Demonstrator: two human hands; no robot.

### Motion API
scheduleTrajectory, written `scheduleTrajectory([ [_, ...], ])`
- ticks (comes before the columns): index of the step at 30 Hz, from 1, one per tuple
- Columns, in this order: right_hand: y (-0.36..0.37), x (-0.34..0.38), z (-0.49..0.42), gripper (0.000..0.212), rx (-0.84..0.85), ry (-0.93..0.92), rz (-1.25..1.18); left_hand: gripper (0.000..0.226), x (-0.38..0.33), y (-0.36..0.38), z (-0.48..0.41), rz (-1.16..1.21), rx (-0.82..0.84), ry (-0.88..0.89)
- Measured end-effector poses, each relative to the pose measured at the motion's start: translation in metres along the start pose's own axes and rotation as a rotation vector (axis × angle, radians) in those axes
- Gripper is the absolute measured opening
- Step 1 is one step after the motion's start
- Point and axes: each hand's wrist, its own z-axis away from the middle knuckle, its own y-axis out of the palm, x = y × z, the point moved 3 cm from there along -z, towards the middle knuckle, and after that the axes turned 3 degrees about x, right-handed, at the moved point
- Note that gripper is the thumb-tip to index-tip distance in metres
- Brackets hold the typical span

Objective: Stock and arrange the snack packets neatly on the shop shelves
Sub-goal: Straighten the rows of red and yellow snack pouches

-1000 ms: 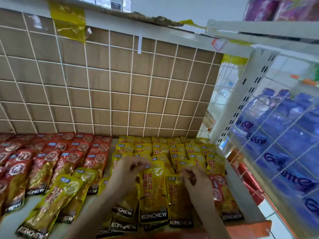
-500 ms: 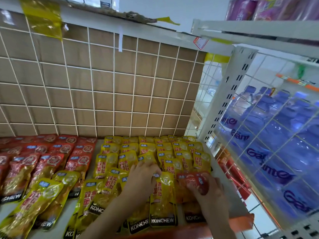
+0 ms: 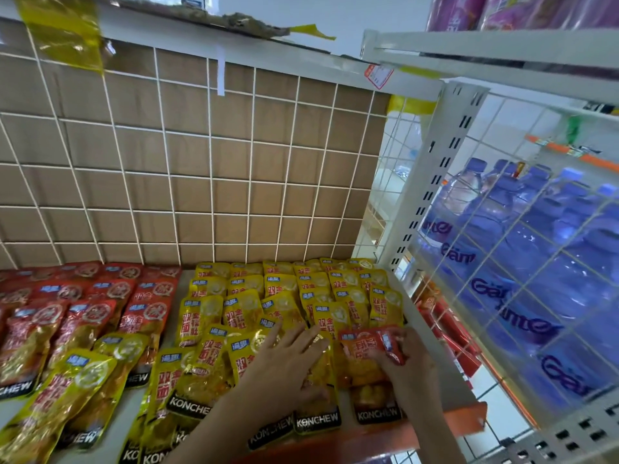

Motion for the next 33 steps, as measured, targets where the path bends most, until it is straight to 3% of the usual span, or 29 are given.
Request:
scheduleTrajectory([
  [5,-0.022,-0.004,-0.007,0.036,-0.135,-0.022,-0.084,0.074,0.000,0.000,-0.001,-0.018,0.004,0.010],
  [9,-0.041,-0.012,-0.013,0.038,-0.229,0.024,-0.162,0.090,0.000,-0.004,-0.003,-0.036,-0.032,0.065],
  [15,-0.057,-0.028,-0.019,0.017,-0.287,0.042,-0.273,0.056,-0.014,-0.024,-0.022,0.093,-0.099,0.061],
  [18,-0.057,-0.031,-0.018,0.019,-0.275,0.022,-0.310,0.066,-0.024,-0.022,-0.038,0.097,-0.085,0.042],
  [22,-0.056,-0.039,-0.023,0.016,-0.256,0.018,-0.355,0.094,-0.032,-0.016,-0.058,0.024,-0.058,0.019],
  [25,-0.054,-0.038,-0.023,0.015,-0.274,0.031,-0.421,0.100,-0.034,-0.015,-0.066,0.023,-0.044,0.016],
  [28,-0.053,-0.039,-0.025,0.015,-0.243,-0.016,-0.367,0.091,-0.032,-0.015,-0.071,0.122,-0.059,0.023],
  [33,-0.055,-0.039,-0.026,0.009,-0.239,-0.037,-0.357,0.037,-0.031,-0.016,-0.076,0.266,-0.196,0.010],
])
